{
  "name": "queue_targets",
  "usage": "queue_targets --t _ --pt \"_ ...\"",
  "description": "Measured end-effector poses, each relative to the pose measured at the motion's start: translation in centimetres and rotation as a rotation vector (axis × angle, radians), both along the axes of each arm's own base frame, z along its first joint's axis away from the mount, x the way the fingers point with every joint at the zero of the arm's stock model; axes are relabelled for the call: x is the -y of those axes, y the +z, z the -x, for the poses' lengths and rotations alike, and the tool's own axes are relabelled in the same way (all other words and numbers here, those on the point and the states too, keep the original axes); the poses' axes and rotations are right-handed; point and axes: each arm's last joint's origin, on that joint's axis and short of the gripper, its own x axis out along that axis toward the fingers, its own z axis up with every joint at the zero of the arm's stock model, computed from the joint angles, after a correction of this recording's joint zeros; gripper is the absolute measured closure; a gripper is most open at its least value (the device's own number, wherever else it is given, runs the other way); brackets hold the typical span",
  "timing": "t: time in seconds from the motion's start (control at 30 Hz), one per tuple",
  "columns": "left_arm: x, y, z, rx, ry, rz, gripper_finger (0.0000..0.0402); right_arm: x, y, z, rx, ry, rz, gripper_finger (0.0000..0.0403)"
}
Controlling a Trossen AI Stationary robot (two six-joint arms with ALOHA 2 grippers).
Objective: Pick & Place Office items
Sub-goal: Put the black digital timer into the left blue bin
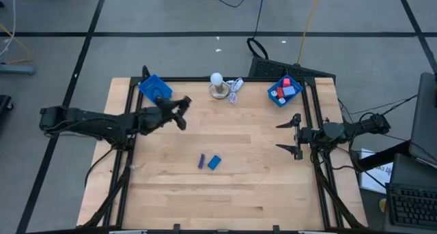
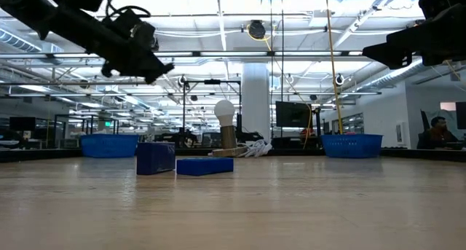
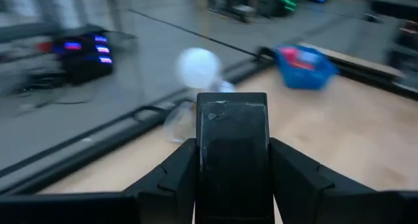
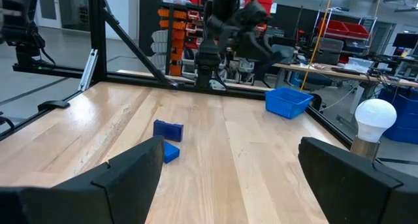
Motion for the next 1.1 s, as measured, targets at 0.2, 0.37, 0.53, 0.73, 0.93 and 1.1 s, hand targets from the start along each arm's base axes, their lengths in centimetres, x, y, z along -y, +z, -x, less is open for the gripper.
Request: queue_targets --t 0.2,0.37,0.53,0.73,0.93,1.1 --pt "-1.1 1.0 1.8 0.101 0.355 -0.014 0.0249 0.0 0.0 0.0 0.000 0.000 0.000 0.0060" --pt "-2.5 0.5 3.1 0.151 0.667 -0.016 0.0249 0.0 0.0 0.0 0.000 0.000 0.000 0.0060" --pt "-4.7 -0.6 4.2 0.194 0.810 0.068 0.0249 0.0 0.0 0.0 0.000 0.000 0.000 0.0060" --pt "-7.8 -1.7 5.1 0.181 0.820 0.215 0.0249 0.0 0.0 0.0 0.000 0.000 0.000 0.0060" --pt "-10.4 -3.8 6.1 0.112 0.849 0.376 0.0249 0.0 0.0 0.0 0.000 0.000 0.000 0.0060" --pt "-11.5 -5.7 6.2 0.028 0.895 0.425 0.0249 0.0 0.0 0.0 0.000 0.000 0.000 0.0060"
